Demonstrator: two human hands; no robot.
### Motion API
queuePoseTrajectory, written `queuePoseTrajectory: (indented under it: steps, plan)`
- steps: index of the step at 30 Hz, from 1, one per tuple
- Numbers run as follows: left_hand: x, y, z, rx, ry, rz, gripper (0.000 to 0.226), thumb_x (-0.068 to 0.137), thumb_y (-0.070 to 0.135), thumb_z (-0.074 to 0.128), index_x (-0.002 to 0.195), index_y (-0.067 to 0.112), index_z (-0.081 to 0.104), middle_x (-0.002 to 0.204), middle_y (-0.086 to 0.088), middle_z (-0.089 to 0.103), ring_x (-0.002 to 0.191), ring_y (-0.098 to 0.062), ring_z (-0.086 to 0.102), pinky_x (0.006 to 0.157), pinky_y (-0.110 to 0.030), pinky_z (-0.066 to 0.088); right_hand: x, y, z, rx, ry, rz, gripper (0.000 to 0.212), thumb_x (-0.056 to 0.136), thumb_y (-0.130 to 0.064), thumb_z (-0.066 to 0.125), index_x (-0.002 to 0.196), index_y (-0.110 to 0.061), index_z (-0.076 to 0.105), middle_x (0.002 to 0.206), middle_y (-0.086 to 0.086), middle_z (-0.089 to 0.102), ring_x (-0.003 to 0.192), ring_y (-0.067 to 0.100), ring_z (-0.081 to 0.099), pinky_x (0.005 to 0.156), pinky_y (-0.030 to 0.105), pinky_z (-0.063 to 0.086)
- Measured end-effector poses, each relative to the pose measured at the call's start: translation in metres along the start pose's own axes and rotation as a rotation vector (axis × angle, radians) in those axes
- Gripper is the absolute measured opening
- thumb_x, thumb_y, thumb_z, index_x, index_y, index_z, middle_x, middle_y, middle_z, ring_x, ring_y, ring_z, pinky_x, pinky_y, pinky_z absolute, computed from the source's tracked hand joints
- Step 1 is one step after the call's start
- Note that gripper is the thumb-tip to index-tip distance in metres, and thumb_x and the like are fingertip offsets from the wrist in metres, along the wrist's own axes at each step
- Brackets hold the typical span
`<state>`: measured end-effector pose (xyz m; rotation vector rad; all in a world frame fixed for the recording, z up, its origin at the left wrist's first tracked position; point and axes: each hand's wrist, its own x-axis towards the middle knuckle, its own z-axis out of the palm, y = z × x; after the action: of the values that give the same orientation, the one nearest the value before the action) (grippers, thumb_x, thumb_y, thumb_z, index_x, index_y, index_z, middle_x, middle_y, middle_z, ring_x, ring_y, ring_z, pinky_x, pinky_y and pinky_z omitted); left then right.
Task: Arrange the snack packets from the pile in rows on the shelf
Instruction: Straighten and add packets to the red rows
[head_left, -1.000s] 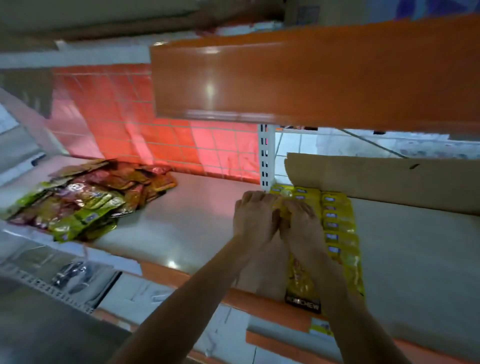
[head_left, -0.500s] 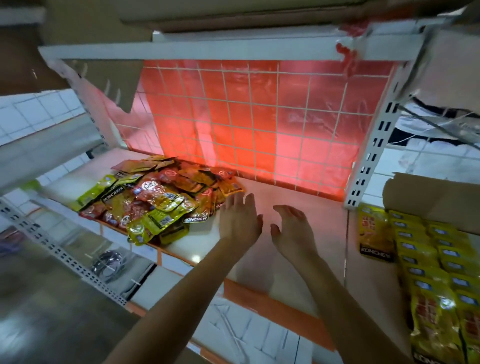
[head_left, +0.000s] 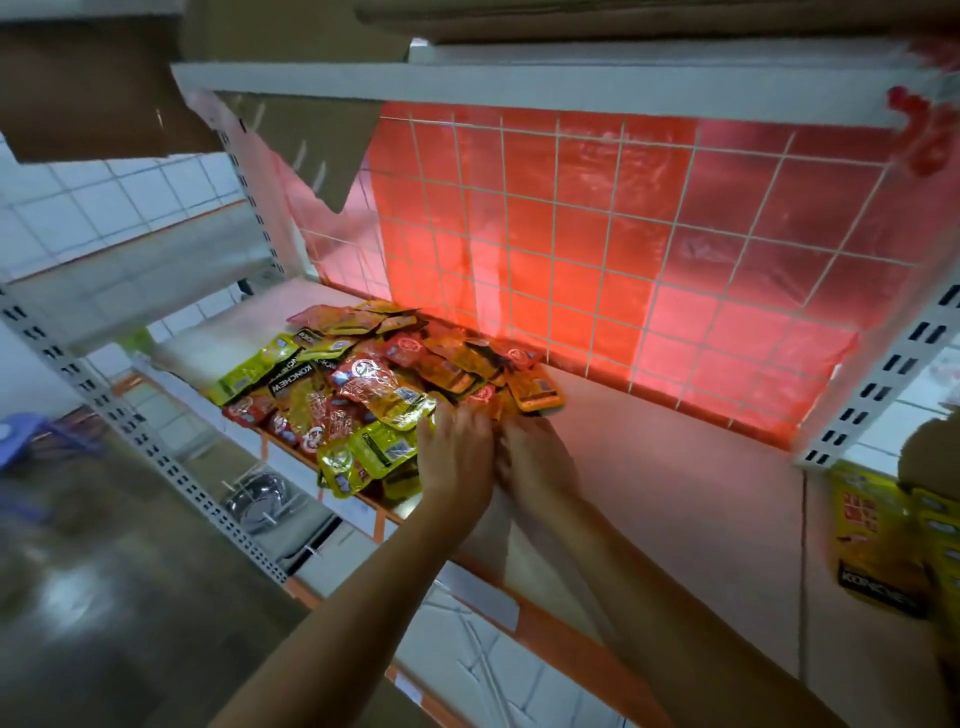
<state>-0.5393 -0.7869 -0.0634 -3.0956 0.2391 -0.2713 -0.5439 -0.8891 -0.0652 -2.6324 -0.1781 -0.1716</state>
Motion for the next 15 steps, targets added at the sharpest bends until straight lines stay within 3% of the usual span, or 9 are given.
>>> queuePoseTrajectory:
  steps: [4, 7, 10, 12, 15]
  plan:
    - [0.004, -0.010, 0.006, -0.090, 0.099, 0.034, 0.027, 0.095, 0.015, 0.044, 0.119, 0.020, 0.054, 0.127, 0.001, 0.056, 0.126, -0.025, 0.043, 0.099, -0.037, 0.038, 0.007, 0.000, 0.013, -0.005, 0.036, 0.024, 0.029, 0.088, -0.020, 0.054, 0.117, -0.017, 0.060, 0.125, 0.005, 0.058, 0.112, 0.027, 0.050, 0.086, 0.036, 0.040]
    - [0.007, -0.017, 0.009, -0.157, 0.153, 0.068, 0.014, 0.091, 0.012, 0.048, 0.091, 0.019, 0.061, 0.100, 0.000, 0.065, 0.101, -0.023, 0.057, 0.079, -0.035, 0.043, 0.010, 0.002, 0.017, -0.032, 0.040, 0.043, 0.026, 0.092, -0.021, 0.051, 0.115, -0.017, 0.061, 0.125, 0.004, 0.058, 0.113, 0.027, 0.050, 0.088, 0.035, 0.038]
    - [0.013, -0.020, 0.012, -0.260, 0.232, 0.098, 0.013, 0.081, 0.012, 0.058, 0.068, 0.017, 0.058, 0.071, -0.002, 0.063, 0.072, -0.025, 0.059, 0.059, -0.035, 0.044, 0.010, 0.003, 0.017, -0.019, 0.051, 0.069, 0.026, 0.095, -0.022, 0.048, 0.117, -0.017, 0.061, 0.124, 0.003, 0.059, 0.116, 0.024, 0.049, 0.088, 0.033, 0.038]
    - [0.014, -0.020, 0.014, -0.398, 0.330, 0.116, 0.011, 0.079, 0.018, 0.056, 0.070, 0.017, 0.063, 0.069, -0.001, 0.064, 0.068, -0.024, 0.058, 0.055, -0.034, 0.044, 0.007, 0.005, 0.013, 0.054, 0.105, 0.055, 0.026, 0.094, -0.021, 0.048, 0.116, -0.015, 0.061, 0.122, 0.006, 0.060, 0.116, 0.027, 0.050, 0.086, 0.035, 0.040]
    - [0.014, -0.017, 0.008, -0.607, 0.416, 0.103, 0.013, 0.087, 0.026, 0.060, 0.089, 0.022, 0.073, 0.080, 0.005, 0.070, 0.075, -0.016, 0.061, 0.060, -0.029, 0.046, 0.001, 0.017, 0.004, 0.201, 0.231, -0.041, 0.021, 0.087, -0.022, 0.048, 0.097, -0.012, 0.064, 0.103, 0.008, 0.063, 0.100, 0.029, 0.055, 0.078, 0.034, 0.041]
